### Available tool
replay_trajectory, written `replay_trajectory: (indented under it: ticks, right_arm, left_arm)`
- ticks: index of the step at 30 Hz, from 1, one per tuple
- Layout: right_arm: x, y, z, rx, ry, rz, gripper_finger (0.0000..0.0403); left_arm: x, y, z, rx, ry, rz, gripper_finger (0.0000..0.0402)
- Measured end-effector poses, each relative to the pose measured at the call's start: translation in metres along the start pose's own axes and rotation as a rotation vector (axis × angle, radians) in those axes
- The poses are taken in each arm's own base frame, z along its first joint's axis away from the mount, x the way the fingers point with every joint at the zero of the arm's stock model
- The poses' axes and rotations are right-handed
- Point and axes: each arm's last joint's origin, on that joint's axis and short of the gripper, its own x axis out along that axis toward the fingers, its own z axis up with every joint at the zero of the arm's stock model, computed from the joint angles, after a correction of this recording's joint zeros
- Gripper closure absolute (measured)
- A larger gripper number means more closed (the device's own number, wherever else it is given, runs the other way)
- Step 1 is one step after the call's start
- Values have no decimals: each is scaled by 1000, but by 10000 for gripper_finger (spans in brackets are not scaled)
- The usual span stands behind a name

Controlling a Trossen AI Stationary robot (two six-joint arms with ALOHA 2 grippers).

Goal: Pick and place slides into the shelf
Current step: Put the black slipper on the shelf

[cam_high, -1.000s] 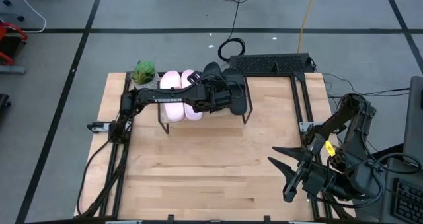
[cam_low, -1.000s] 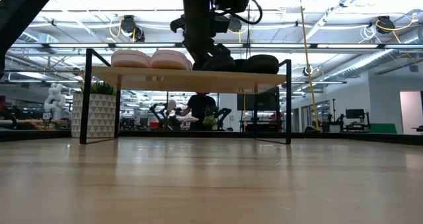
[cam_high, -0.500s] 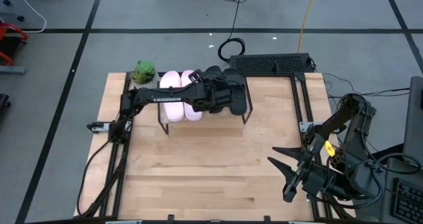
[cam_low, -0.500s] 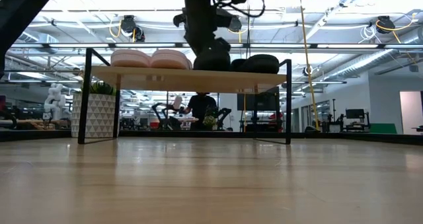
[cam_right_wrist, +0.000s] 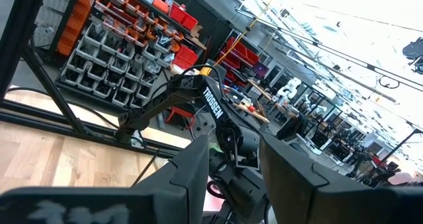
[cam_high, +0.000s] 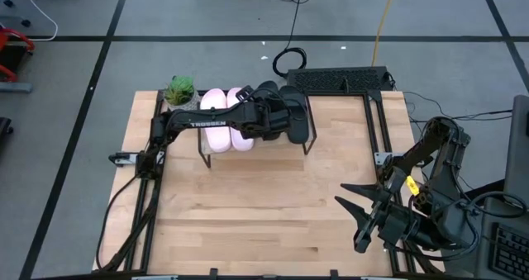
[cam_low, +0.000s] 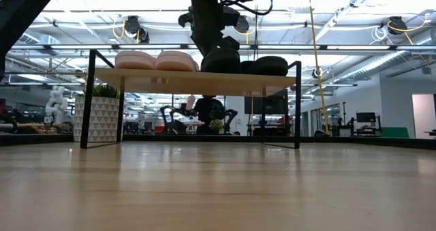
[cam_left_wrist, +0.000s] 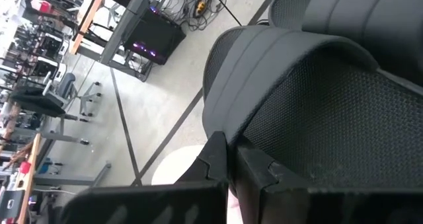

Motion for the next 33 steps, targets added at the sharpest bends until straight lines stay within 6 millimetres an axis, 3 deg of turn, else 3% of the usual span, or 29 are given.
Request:
replay_trajectory:
  ticks: [12, 33]
  right_arm:
    - [0, 0, 0, 23, 0, 0, 280]
    - [0, 1, -2, -4, 2, 2, 280]
  left_arm:
    - [9, -13, -2, 26, 20, -6, 401]
    - [7, -12, -7, 83, 45, 15, 401]
